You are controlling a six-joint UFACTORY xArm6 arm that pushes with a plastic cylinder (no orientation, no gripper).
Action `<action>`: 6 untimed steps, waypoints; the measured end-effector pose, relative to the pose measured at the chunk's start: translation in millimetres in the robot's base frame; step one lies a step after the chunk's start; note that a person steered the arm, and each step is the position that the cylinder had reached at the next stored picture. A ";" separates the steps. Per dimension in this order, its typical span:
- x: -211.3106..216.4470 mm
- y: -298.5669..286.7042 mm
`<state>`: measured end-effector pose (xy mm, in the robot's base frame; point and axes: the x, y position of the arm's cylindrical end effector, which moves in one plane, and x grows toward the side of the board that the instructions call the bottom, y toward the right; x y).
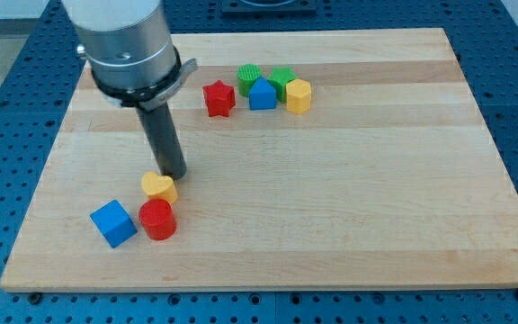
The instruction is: Slide the yellow hexagon to the red circle
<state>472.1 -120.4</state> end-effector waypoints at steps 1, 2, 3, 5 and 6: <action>-22.0 54.7; -39.5 122.2; -62.0 191.2; -140.6 225.8; -145.1 195.2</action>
<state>327.0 74.7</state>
